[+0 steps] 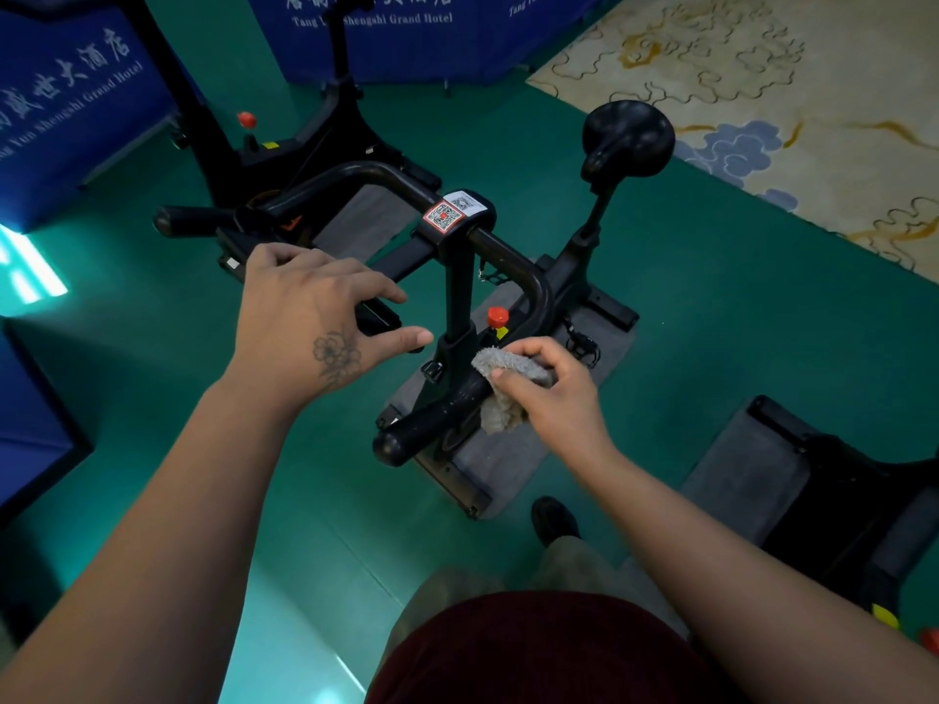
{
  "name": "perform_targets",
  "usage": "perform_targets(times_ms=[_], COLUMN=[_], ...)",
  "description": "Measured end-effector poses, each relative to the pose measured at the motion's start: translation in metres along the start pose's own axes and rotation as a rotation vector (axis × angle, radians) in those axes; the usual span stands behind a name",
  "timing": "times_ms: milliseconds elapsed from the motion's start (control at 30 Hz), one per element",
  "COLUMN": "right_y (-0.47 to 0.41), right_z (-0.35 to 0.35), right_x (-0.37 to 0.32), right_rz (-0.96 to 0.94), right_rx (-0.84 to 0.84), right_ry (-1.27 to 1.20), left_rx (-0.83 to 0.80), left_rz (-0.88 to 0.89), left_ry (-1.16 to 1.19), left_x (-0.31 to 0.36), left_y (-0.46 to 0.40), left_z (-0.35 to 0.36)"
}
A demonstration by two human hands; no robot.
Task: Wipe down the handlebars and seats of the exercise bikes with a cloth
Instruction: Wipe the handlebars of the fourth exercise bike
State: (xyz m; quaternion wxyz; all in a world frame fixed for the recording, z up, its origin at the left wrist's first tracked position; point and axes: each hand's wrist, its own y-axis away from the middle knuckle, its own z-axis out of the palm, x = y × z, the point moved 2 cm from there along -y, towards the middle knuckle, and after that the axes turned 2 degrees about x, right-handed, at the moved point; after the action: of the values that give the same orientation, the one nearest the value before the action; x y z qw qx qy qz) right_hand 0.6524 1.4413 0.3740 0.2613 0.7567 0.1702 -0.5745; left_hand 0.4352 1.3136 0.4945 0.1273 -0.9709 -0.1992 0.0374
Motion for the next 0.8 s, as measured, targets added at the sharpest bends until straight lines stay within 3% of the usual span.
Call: perform_targets(times_ms=[333,567,800], right_y=[-0.014,0.024,-0.004], right_z=[-0.01,0.019,-0.002], right_x=[-0.004,0.0,-0.009], right_rz=[0.027,-0.019,0.021], right_rx=[0.093,0.054,0.087], right_ry=[0.001,-0.001,0.064], left_rx=[0.001,-0.005,-0.015], left_rz=[0.01,0.013,0.039], left_ry=[0.019,0.025,0.023], left_x=[-0.001,-0.002,-0.005], left_y=[0.002,0.0,0.002], left_z=[0.0,0.0,0.0])
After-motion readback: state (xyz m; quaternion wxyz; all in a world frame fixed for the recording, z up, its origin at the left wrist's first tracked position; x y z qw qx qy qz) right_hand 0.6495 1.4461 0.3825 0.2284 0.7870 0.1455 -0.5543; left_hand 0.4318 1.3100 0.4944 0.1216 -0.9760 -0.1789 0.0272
